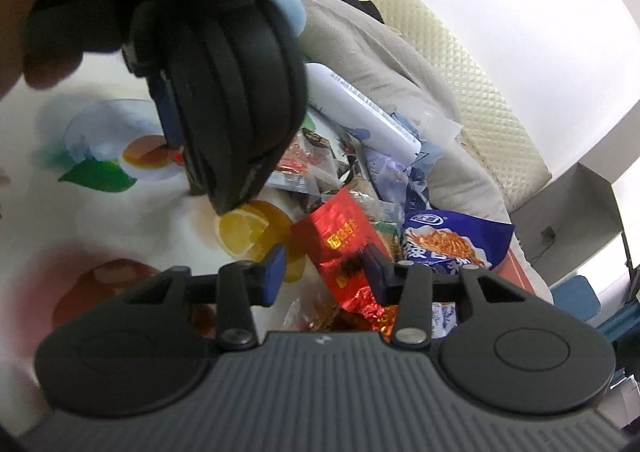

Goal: Organize snacks

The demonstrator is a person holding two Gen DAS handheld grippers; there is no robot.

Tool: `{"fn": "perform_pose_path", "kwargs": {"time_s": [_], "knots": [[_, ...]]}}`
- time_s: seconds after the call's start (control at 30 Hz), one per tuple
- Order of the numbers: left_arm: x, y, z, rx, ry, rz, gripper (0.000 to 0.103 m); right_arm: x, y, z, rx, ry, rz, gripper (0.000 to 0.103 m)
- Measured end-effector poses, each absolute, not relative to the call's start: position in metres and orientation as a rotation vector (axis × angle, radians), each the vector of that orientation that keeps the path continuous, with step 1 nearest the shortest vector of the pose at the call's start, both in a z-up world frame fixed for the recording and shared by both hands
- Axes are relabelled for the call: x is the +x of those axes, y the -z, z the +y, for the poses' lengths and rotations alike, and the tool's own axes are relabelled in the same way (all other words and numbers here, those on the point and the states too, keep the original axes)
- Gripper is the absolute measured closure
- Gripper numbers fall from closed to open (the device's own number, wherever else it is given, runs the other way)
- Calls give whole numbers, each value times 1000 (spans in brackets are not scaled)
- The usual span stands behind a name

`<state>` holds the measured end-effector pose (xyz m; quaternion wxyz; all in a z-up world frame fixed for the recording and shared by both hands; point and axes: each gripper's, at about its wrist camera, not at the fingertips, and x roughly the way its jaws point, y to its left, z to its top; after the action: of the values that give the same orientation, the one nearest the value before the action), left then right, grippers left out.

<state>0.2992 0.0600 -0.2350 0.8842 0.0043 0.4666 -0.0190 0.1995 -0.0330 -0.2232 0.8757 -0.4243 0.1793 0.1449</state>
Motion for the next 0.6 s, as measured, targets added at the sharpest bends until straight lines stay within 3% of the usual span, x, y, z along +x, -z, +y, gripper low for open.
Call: {"fn": "perform_pose_path", "kwargs": {"time_s": [0.13, 0.33, 0.6], "knots": [[296, 233, 63, 2, 46, 964, 92, 197, 225, -31, -903, -294, 360, 77], [285, 227, 69, -51, 65, 963, 97, 189, 221, -31, -898, -294, 341, 94], [238, 216, 78, -166, 118, 954, 98, 170, 211, -35, -898, -310, 328, 98]]}}
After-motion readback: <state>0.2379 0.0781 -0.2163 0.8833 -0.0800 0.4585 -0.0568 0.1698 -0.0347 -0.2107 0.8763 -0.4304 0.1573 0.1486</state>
